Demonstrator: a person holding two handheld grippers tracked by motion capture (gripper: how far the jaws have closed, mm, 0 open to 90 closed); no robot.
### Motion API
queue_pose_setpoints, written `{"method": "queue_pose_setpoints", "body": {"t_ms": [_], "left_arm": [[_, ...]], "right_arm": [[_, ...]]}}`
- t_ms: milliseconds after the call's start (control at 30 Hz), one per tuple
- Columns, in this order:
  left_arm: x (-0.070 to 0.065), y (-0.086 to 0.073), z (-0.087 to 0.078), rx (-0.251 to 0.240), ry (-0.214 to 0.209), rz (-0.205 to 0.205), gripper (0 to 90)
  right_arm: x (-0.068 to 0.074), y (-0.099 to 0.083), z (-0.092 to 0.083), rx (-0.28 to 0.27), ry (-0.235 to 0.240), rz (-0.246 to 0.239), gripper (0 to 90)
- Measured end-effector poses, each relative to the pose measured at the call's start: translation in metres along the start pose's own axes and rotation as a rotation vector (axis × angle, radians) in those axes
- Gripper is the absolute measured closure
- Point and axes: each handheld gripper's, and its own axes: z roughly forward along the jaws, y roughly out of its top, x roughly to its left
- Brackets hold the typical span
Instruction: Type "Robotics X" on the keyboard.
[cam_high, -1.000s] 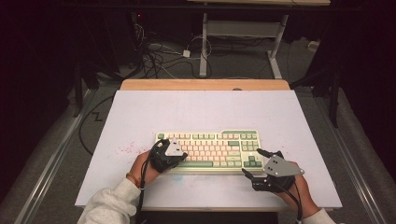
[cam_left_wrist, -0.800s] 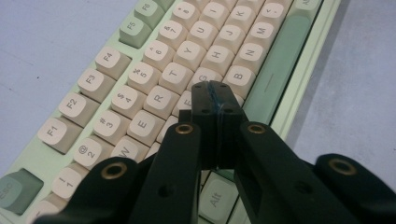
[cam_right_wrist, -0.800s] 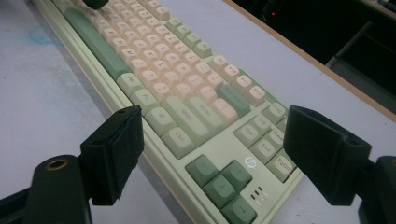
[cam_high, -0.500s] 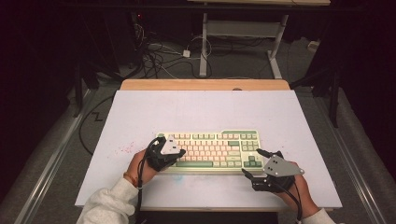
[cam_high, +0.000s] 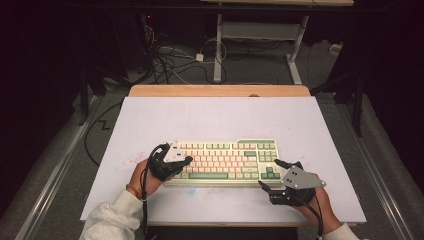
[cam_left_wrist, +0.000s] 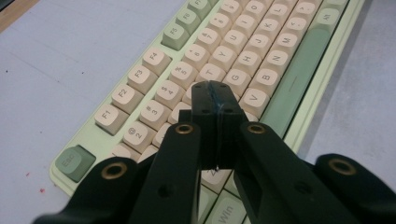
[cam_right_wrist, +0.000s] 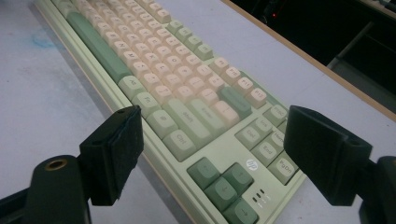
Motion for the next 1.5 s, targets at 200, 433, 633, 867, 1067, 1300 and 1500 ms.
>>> {"method": "queue_pose_setpoints", "body": {"t_ms": [200, 433, 633, 867, 1067, 1300, 1500], "left_arm": [[0.001, -0.002, 0.000, 0.002, -0.003, -0.006, 87.2], [0.002, -0.003, 0.006, 0.021, -0.009, -0.008, 87.2], [0.003, -0.005, 0.011, 0.038, -0.013, -0.011, 87.2], [0.003, -0.005, 0.014, 0.047, -0.012, -0.004, 87.2], [0.004, -0.006, 0.014, 0.048, -0.009, -0.007, 87.2], [0.005, -0.007, 0.014, 0.047, -0.011, -0.014, 87.2], [0.006, -0.008, 0.015, 0.051, -0.009, -0.017, 87.2]], "right_arm": [[0.000, 0.000, 0.000, 0.003, -0.001, -0.002, 20.6], [0.000, 0.000, 0.001, 0.005, 0.000, -0.004, 20.6], [0.000, -0.001, 0.001, 0.008, 0.003, -0.003, 20.6], [0.002, -0.001, 0.002, 0.013, 0.004, -0.014, 20.6], [0.002, -0.001, 0.002, 0.016, 0.003, -0.015, 20.6], [0.002, -0.001, 0.002, 0.015, 0.003, -0.016, 20.6], [0.003, -0.001, 0.002, 0.017, 0.006, -0.017, 20.6]]}}
